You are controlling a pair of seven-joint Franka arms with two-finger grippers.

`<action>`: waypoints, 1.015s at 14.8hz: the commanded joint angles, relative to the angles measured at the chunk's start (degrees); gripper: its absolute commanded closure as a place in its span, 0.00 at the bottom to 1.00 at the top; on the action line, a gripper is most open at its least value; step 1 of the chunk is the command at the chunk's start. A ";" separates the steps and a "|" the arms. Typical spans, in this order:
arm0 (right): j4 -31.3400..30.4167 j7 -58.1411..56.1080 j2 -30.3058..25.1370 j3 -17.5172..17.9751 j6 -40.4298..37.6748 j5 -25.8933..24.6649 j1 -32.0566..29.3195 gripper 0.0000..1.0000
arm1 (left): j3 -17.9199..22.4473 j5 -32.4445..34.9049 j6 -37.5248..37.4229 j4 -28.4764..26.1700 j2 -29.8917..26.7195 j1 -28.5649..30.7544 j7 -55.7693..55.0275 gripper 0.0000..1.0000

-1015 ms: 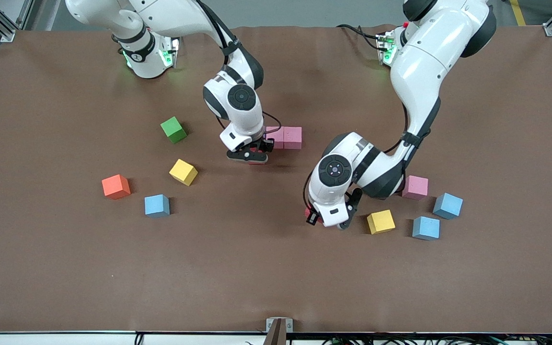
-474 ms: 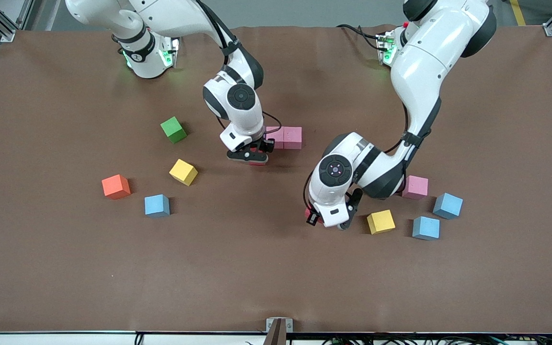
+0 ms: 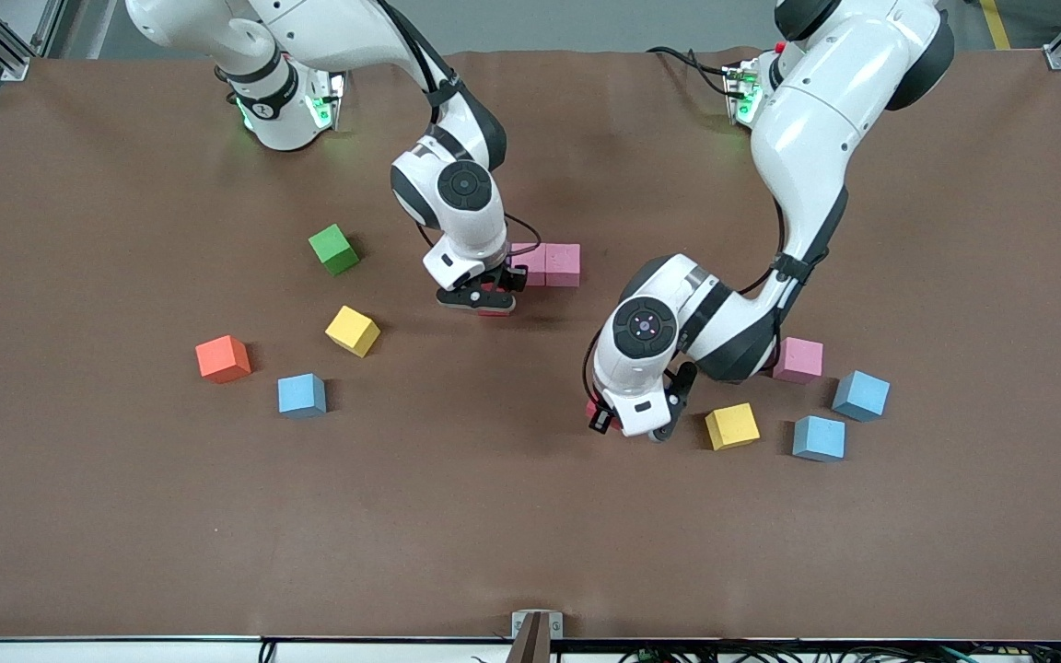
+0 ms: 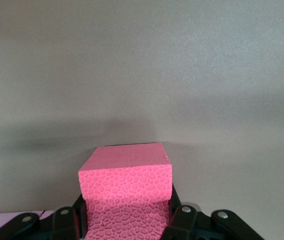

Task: Arrange 11 blocks into digit 3

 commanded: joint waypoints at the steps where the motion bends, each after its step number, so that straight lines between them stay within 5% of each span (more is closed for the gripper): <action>1: -2.01 0.53 -1.56 -0.27 1.28 0.82 0.72 0.97 | 0.27 0.96 0.16 -0.32 -0.72 -0.13 0.04 0.56; 15: -2.01 0.53 -0.77 -0.36 2.42 0.82 1.07 0.97 | 0.27 1.05 0.16 -0.32 -0.81 -0.22 -0.04 0.56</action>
